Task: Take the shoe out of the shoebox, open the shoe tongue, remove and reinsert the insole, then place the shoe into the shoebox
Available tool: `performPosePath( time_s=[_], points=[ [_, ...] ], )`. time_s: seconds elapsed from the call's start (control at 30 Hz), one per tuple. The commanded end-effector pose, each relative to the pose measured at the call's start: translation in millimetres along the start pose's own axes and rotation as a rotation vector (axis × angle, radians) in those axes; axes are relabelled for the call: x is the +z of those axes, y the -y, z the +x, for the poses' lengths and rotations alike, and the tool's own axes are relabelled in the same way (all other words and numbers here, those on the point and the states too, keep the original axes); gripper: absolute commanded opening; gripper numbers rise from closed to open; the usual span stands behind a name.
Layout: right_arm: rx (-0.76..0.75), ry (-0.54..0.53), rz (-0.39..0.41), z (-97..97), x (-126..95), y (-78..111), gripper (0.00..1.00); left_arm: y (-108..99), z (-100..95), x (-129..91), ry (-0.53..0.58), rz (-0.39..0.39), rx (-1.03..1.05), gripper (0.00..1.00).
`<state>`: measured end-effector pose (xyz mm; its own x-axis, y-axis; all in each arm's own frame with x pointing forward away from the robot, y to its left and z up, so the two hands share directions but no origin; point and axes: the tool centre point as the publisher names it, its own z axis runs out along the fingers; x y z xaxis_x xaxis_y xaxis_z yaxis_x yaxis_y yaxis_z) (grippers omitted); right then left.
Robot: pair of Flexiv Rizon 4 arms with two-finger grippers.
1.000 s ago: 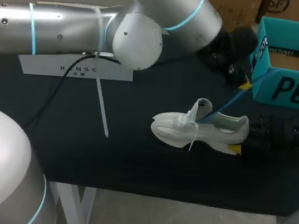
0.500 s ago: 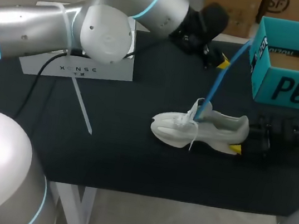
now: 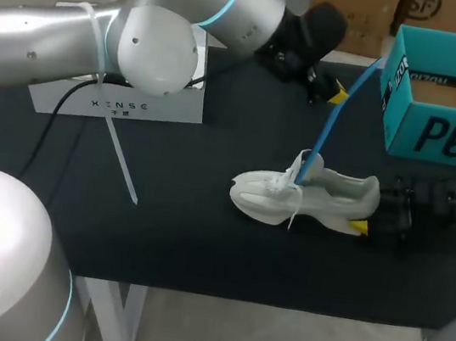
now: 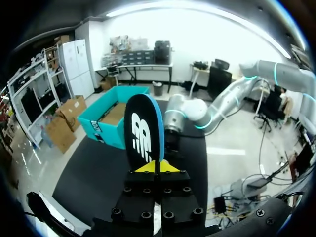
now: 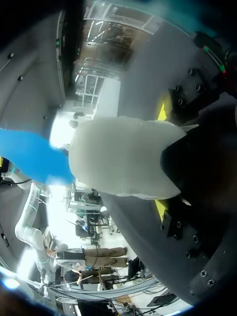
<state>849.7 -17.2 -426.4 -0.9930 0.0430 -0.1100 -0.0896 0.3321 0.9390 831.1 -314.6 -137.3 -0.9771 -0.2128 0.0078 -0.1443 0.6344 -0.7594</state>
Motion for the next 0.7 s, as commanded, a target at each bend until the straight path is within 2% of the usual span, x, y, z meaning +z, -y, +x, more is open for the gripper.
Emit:
performPosePath(
  time_s=[0.03, 0.13, 0.2, 0.27, 0.47, 0.57, 0.7],
  points=[
    [0.000, 0.000, 0.002, -1.0, 2.1, 4.0, 0.00, 12.2, -3.1, -10.6, -0.286, -0.076, -0.023, 0.00],
    [0.000, 0.000, 0.002, -1.0, 2.1, 4.0, 0.00, 19.3, -4.4, -22.8, -0.549, -0.127, 0.005, 0.00],
    [0.000, 0.000, 0.002, -1.0, 2.1, 4.0, 0.00, 22.5, -5.5, -28.7, -0.668, -0.147, 0.027, 0.00],
    [0.000, 0.000, 0.002, -1.0, 2.1, 4.0, 0.00, 22.7, -6.2, -30.8, -0.684, -0.138, 0.060, 0.00],
    [0.000, 0.000, 0.002, -1.0, 2.1, 4.0, 0.00, 18.8, -13.9, -38.0, -0.937, -0.176, 0.129, 0.00],
    [0.000, 0.000, 0.002, -1.0, 2.1, 4.0, 0.00, 18.6, -21.9, -47.0, -1.054, -0.141, 0.145, 0.00],
    [0.000, 0.000, 0.002, -1.0, 2.1, 4.0, 0.00, 18.5, -27.2, -56.6, -1.116, -0.086, 0.174, 0.00]
  ],
)
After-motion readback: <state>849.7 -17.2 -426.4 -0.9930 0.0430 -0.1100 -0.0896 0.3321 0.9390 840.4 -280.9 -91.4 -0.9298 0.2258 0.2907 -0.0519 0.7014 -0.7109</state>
